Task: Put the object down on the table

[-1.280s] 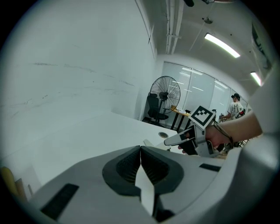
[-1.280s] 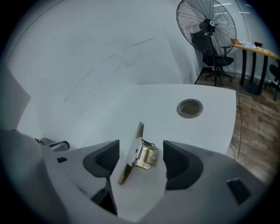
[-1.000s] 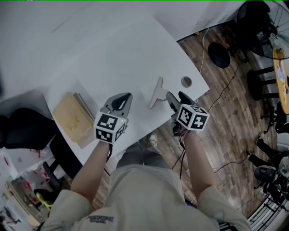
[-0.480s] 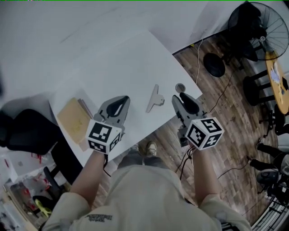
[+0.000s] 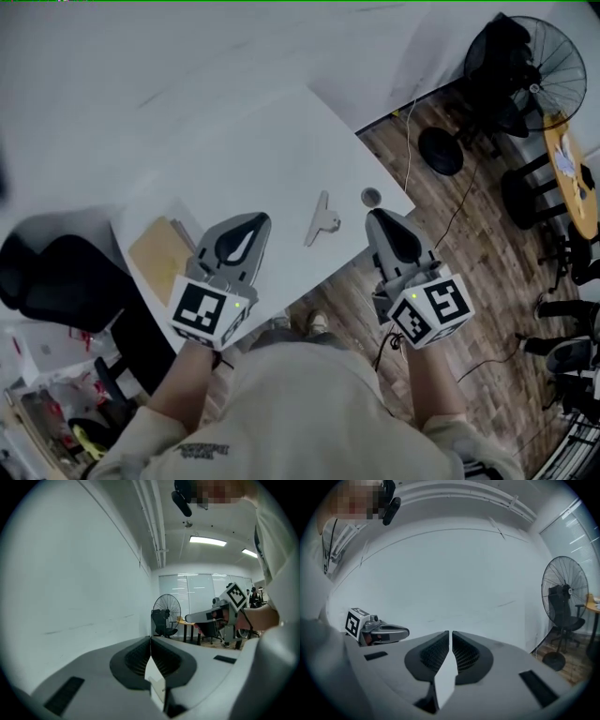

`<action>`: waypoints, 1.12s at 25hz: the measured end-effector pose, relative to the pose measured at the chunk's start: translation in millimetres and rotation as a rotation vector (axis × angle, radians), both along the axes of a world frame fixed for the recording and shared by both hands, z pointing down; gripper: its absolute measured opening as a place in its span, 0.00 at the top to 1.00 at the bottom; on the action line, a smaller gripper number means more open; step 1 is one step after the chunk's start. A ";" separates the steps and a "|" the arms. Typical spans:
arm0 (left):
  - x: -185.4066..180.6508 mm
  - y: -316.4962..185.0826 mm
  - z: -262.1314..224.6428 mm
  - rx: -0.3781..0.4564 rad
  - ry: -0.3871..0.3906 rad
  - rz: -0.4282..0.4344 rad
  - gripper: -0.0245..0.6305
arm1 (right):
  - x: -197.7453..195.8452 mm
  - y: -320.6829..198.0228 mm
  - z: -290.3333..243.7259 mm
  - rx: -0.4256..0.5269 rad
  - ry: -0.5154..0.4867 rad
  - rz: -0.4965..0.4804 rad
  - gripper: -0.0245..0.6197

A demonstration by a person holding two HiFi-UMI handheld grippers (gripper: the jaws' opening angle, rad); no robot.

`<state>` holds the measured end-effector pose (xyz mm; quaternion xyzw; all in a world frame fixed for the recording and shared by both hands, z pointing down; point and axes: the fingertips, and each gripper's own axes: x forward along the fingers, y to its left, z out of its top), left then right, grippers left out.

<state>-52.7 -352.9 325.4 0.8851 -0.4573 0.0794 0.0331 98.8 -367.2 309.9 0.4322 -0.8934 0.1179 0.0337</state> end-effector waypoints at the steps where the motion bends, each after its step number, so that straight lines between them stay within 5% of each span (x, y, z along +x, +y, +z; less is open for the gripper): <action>1: 0.2 3.3 -7.0 0.014 0.002 -0.002 0.93 | 0.9 3.6 -5.2 0.013 0.000 -0.001 0.90; 7: -7.0 14.7 -19.9 0.039 0.000 -0.015 0.93 | 2.1 21.0 -25.4 0.063 0.022 -0.014 0.93; 28: -7.5 25.6 -25.2 0.043 0.008 0.006 0.93 | 3.1 31.6 -18.2 0.017 0.066 -0.034 0.93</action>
